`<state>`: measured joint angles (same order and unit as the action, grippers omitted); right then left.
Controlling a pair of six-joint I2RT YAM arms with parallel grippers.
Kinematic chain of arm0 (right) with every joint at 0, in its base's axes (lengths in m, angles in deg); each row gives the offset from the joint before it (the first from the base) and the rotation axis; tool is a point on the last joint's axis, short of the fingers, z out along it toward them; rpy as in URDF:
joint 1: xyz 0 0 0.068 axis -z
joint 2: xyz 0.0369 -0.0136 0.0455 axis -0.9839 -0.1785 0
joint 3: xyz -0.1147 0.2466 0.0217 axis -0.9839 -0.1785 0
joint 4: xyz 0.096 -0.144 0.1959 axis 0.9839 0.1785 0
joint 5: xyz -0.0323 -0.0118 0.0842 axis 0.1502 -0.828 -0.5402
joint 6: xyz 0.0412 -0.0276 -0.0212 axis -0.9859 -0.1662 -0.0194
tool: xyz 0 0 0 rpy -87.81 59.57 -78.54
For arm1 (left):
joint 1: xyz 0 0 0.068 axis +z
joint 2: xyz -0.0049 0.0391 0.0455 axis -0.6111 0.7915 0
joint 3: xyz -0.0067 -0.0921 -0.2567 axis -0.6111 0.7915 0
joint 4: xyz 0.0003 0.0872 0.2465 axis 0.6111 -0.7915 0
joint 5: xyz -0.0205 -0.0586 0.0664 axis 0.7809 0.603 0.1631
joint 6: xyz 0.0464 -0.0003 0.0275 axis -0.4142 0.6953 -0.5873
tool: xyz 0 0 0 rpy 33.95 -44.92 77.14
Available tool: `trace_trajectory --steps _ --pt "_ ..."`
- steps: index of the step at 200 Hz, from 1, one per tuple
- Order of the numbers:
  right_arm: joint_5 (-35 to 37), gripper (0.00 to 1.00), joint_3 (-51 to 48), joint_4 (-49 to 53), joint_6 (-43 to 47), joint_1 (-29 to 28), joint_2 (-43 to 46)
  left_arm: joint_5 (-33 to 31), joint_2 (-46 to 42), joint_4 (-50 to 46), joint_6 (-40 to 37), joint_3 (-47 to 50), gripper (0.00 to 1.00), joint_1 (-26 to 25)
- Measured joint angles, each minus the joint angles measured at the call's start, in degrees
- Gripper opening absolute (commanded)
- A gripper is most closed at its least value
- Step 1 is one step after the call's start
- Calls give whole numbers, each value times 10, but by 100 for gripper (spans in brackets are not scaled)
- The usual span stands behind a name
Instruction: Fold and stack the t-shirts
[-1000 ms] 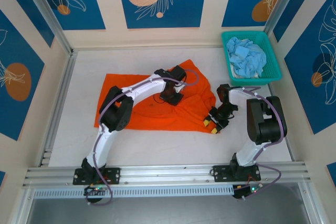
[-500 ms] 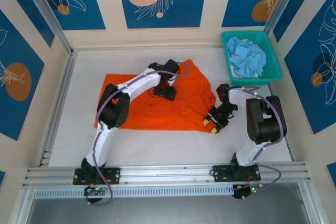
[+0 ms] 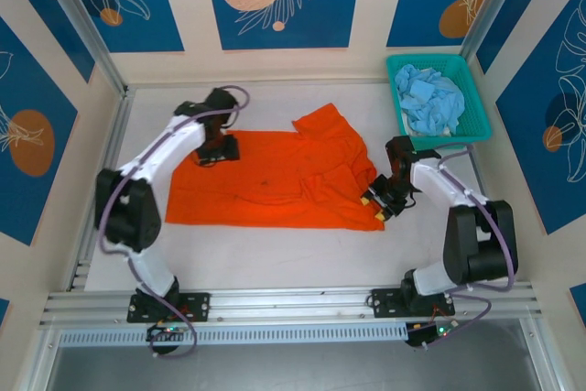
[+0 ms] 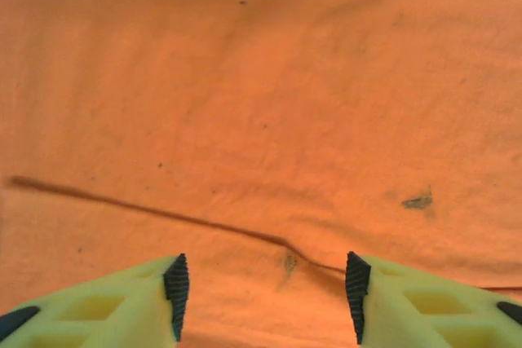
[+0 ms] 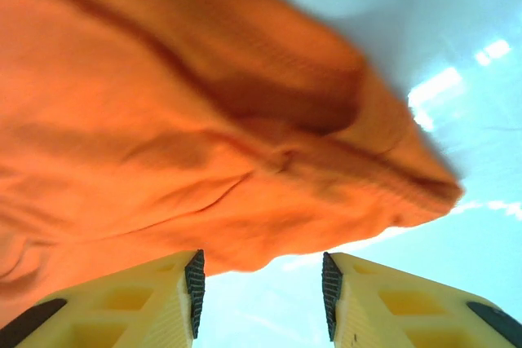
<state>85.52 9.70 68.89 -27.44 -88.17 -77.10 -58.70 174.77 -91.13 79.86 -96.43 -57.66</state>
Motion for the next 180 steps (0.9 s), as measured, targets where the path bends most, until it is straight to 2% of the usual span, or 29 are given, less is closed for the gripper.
trace_trajectory --steps 18,49,91,180 --pt "-7 43 0 -23 -9 -33 9 38 -40 31 14 87 50 29" --pt "-11 40 -3 -54 -27 -80 -37 102 -37 77 40 216 49 84" --pt "-12 38 -15 -63 -47 -92 -118 106 -33 106 48 275 50 168" --pt "-16 38 -52 -60 -79 -105 -90 89 -83 128 63 350 53 184"
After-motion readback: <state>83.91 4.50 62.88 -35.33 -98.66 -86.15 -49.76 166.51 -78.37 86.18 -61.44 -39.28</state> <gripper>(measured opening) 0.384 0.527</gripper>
